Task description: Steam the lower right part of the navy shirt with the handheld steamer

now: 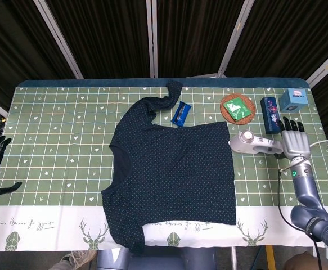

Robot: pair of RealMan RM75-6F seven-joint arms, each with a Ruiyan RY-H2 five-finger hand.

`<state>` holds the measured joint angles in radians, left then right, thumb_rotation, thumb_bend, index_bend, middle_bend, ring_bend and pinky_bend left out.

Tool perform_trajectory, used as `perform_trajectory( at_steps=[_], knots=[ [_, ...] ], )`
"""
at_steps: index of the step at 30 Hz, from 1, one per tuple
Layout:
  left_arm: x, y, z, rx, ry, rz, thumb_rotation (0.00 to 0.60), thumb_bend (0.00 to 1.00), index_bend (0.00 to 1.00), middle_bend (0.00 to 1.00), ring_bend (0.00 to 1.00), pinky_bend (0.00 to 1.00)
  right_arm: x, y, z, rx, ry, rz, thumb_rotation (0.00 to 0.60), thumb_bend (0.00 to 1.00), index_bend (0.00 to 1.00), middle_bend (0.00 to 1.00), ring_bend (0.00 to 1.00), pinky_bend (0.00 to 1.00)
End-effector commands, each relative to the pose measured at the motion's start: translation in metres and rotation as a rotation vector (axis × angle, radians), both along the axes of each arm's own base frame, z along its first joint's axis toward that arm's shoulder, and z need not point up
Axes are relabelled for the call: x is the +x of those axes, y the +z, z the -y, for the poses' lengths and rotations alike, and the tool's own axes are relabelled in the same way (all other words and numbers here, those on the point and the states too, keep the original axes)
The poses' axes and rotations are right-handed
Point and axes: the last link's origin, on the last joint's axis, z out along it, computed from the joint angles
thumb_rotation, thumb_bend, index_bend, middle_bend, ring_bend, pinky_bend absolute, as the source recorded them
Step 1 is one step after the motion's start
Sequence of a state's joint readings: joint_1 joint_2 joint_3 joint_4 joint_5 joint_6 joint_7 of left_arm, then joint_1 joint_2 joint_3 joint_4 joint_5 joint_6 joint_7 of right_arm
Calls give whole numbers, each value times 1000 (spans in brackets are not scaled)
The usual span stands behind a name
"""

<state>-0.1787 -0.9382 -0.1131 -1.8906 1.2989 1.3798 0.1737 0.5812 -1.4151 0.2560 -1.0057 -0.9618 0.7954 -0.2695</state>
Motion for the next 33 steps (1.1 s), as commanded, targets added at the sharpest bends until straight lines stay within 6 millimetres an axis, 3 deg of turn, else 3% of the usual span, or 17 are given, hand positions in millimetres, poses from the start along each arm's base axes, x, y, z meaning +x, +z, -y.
perform_trajectory(
  at_steps=[1, 24, 28, 33],
  knots=[
    [-1, 0, -1, 2, 4, -2, 600, 0, 0, 0, 0, 0, 1, -11, 8, 16, -5, -14, 600, 355, 0, 0, 0, 0],
    [-7, -4, -7, 2, 31, -15, 600, 0, 0, 0, 0, 0, 9, -41, 41, 14, -11, -59, 600, 467, 0, 17, 0, 45],
    [-8, -5, -8, 0, 34, -18, 600, 0, 0, 0, 0, 0, 9, -44, 45, 32, -20, -65, 600, 529, 52, 88, 12, 58],
    [-9, -5, -9, 0, 39, -21, 600, 0, 0, 0, 0, 0, 6, -46, 48, 85, -43, -81, 600, 656, 221, 288, 170, 146]
  ],
)
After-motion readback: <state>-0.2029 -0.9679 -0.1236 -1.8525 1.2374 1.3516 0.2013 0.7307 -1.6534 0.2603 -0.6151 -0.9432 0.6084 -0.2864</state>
